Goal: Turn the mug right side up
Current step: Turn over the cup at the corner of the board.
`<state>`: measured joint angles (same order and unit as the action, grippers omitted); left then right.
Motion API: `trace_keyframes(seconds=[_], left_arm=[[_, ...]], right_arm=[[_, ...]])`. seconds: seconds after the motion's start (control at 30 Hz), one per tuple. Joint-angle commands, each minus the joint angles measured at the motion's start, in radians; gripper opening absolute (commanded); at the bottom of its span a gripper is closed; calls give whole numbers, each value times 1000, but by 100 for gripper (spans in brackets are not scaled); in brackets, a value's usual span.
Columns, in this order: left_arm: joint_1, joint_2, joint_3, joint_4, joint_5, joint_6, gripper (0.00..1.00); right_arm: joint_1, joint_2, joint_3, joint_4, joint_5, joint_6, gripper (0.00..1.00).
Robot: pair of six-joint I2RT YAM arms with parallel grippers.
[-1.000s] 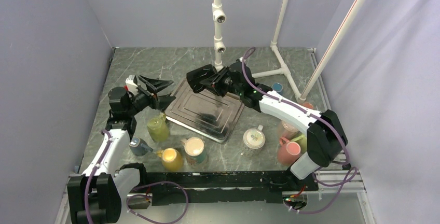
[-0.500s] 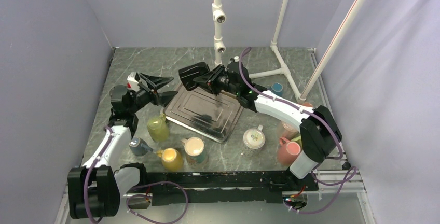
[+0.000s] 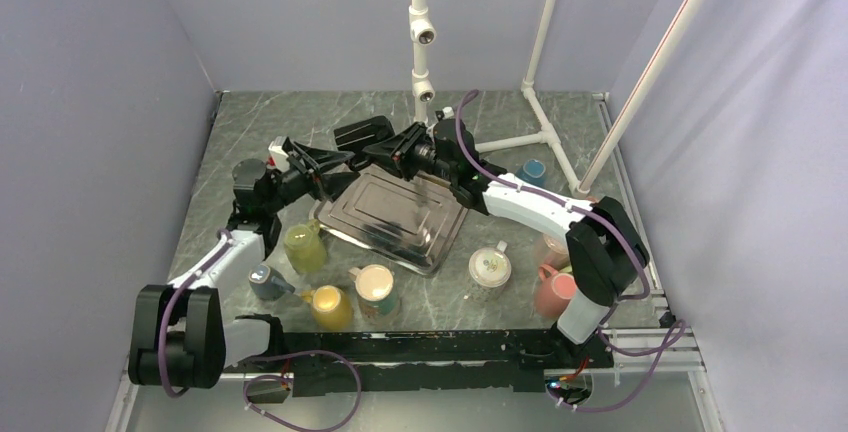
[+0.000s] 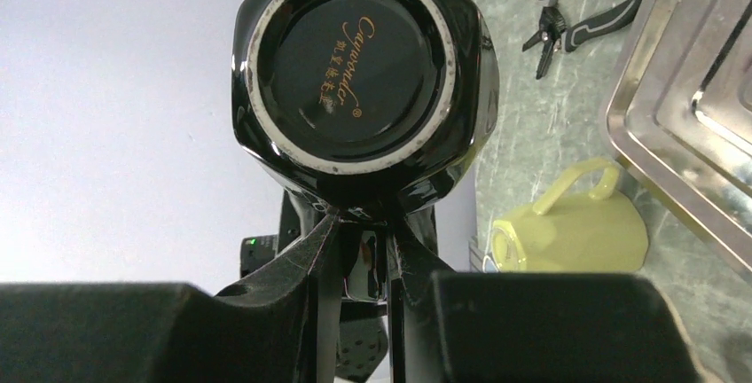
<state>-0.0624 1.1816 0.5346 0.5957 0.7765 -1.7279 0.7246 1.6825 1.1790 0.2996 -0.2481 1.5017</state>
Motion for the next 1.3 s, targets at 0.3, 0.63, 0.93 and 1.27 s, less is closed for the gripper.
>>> trace_keyframes(seconds=[0.3, 0.63, 0.93, 1.27], left_arm=[[-13, 107, 64, 253, -9, -57, 36], [-13, 136, 78, 301, -16, -57, 48], [-13, 146, 73, 338, -24, -69, 12], [-8, 74, 54, 289, -72, -13, 3]], right_arm=[[13, 1, 60, 251, -115, 102, 0], [17, 8, 48, 231, -164, 106, 0], [21, 5, 34, 203, -165, 97, 0], [9, 11, -28, 250, -173, 131, 8]])
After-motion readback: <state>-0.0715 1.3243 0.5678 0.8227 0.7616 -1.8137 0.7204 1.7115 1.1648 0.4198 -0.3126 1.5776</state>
